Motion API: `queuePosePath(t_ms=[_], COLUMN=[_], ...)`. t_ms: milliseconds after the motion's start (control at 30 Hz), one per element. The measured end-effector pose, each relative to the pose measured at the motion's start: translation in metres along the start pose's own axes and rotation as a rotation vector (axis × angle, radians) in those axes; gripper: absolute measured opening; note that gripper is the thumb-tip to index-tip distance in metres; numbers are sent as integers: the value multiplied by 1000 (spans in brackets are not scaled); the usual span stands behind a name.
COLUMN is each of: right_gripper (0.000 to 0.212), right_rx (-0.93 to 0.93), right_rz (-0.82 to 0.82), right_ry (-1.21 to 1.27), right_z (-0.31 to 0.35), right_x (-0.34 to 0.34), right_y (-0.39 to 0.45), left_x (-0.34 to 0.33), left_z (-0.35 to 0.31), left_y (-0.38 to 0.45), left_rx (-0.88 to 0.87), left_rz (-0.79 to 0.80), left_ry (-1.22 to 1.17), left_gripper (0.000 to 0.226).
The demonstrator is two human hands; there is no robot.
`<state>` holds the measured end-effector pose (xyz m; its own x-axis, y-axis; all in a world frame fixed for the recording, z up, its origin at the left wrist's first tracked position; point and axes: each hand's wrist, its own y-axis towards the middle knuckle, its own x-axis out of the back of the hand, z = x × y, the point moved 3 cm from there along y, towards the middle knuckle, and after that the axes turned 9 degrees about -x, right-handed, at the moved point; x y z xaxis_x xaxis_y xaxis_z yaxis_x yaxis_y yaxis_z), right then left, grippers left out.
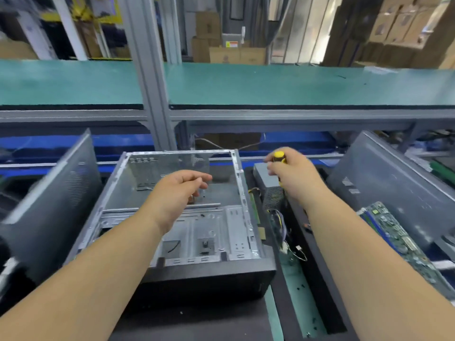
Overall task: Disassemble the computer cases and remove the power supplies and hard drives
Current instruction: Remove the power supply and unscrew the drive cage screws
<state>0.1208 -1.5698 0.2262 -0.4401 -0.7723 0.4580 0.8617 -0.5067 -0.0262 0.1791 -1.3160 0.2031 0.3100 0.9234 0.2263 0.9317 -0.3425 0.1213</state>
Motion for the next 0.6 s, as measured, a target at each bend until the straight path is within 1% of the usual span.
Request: queuePosePath(t_ms=[67, 133, 200, 267, 333, 400, 467, 533, 600], right_gripper=[12, 9, 6, 4, 6, 5, 7, 9, 11], right_rx=[165, 281, 334, 344, 326, 299, 292, 295, 292], right_rz=[-31, -29, -15, 12, 66, 117, 141, 151, 150], right_ry=[5, 6, 10, 24, 73, 111, 93, 63, 25], right_z=[31, 56, 73, 85, 93, 97, 100, 101, 101], right_x=[-17, -40, -64, -89, -113, -135, -154, -167, -175], right_y=[-9, -19, -30, -40, -52, -64, -76, -86, -94], left_x=[29, 60, 90, 114, 129, 133, 131, 127, 124], left_z=[5, 13, 25, 37, 49, 60, 67, 70, 72], left_y=[-3, -7, -14, -24, -34, -41, -45, -47, -47], left_rx=[-9, -10, -13, -24, -42, -52, -79, -138, -196], left_rz=[-49, -91, -131, -149, -80, 88, 240, 298, 293], left_ry=[15, 52, 113, 205, 316, 474, 623, 729, 756], left_gripper=[31, 31, 30, 26, 20, 13, 9, 14, 19])
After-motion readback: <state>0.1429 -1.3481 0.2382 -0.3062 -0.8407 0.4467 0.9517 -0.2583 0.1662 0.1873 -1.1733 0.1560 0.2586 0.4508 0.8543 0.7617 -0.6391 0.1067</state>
